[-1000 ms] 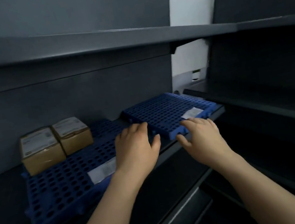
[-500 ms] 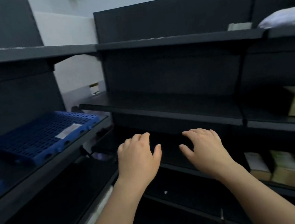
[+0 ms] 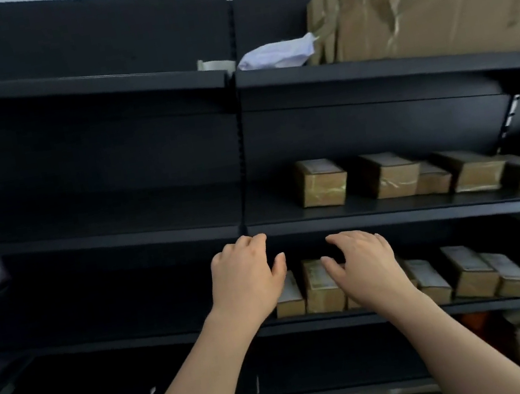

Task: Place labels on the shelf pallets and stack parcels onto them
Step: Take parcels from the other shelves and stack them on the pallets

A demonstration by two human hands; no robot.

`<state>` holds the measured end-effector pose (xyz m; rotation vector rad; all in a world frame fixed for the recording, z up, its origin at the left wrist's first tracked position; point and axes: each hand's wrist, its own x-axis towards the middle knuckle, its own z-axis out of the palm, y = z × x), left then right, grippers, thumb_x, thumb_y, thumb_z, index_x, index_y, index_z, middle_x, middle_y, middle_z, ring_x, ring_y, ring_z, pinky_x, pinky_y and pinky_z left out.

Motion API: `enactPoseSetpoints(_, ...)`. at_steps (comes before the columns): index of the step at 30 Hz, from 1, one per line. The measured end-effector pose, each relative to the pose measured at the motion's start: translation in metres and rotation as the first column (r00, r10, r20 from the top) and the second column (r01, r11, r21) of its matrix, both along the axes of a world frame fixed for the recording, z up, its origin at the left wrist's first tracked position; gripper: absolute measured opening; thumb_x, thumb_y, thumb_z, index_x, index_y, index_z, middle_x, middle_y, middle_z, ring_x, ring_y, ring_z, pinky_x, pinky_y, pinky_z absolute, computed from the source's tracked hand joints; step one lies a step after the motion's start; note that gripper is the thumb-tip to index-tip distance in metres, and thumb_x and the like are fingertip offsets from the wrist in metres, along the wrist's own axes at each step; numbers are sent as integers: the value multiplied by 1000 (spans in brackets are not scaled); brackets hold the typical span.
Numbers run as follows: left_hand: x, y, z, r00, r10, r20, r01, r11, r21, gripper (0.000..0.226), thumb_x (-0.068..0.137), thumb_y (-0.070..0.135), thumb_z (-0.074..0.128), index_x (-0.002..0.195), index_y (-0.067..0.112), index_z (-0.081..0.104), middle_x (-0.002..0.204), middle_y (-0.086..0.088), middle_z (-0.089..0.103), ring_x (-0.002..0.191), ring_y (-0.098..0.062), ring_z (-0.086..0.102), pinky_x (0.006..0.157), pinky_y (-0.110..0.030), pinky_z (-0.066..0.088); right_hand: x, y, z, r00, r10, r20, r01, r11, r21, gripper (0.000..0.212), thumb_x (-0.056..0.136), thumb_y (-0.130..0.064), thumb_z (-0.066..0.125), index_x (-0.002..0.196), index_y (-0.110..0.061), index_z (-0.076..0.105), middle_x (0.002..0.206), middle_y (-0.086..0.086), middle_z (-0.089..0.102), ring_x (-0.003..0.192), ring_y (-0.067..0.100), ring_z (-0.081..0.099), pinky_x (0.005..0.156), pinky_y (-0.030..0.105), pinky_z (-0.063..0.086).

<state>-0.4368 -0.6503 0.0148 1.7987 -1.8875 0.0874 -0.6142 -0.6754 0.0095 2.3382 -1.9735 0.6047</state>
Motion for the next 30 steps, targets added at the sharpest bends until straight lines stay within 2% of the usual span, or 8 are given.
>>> enactPoseSetpoints(6,-56,-50,4,990,-141,-7,141,990,18,49,96,47,41,137,21,46,131,2,55,118,-19,51,100,-36,41,-64,-23,3,991,-130,11,130,991,13,49,96,-42,47,141,-23,46,142,-2,51,137,17,38,118,44,23)
enactPoseSetpoints(8,-108,-97,7,972,-234,13,234,972,18,48,96,46,41,136,20,47,131,2,55,117,-19,51,99,-36,40,-115,-52,2,966,-258,35,258,966,-6,48,96,-42,47,140,-22,47,140,-2,53,135,18,40,117,44,24)
enactPoseSetpoints(14,-153,-161,21,944,-330,5,330,944,-16,48,96,46,41,136,19,47,129,0,56,117,-21,52,96,-37,44,-167,-92,15,926,-377,32,378,926,-18,51,96,-42,48,142,-20,46,143,0,50,138,19,37,117,41,22)
enactPoseSetpoints(20,-222,-234,41,891,-452,-38,452,892,-9,47,95,43,44,132,15,51,133,-5,53,118,-24,50,96,-42,46,-228,-141,30,892,-447,69,451,890,-64,48,95,-40,50,138,-18,51,138,2,55,133,21,44,112,42,32)
enactPoseSetpoints(22,-243,-253,43,877,-480,-15,480,877,-6,48,95,42,44,133,14,50,135,-6,51,121,-25,48,101,-42,42,-246,-154,31,876,-478,71,482,874,-62,42,95,-37,51,131,-16,56,132,5,59,128,24,47,110,43,34)
enactPoseSetpoints(26,-286,-282,45,867,-479,136,486,873,-29,45,95,45,43,131,19,51,135,-1,51,124,-22,46,104,-37,38,-283,-176,30,863,-503,45,504,863,-22,14,92,-29,52,95,-17,57,110,7,64,112,28,55,98,40,40)
enactPoseSetpoints(27,-297,-289,45,864,-472,173,483,875,-26,45,95,45,42,132,20,50,137,0,50,125,-21,44,106,-37,36,-293,-183,30,862,-505,40,506,862,-24,14,92,-28,51,97,-17,58,112,7,63,113,29,54,99,40,38)
enactPoseSetpoints(30,-329,-311,37,856,-453,249,474,880,-28,47,96,45,41,135,20,47,140,2,47,129,-20,41,107,-38,29,-329,-208,28,879,-475,44,477,877,-59,40,94,-27,52,132,-14,55,136,8,55,130,29,45,109,39,30)
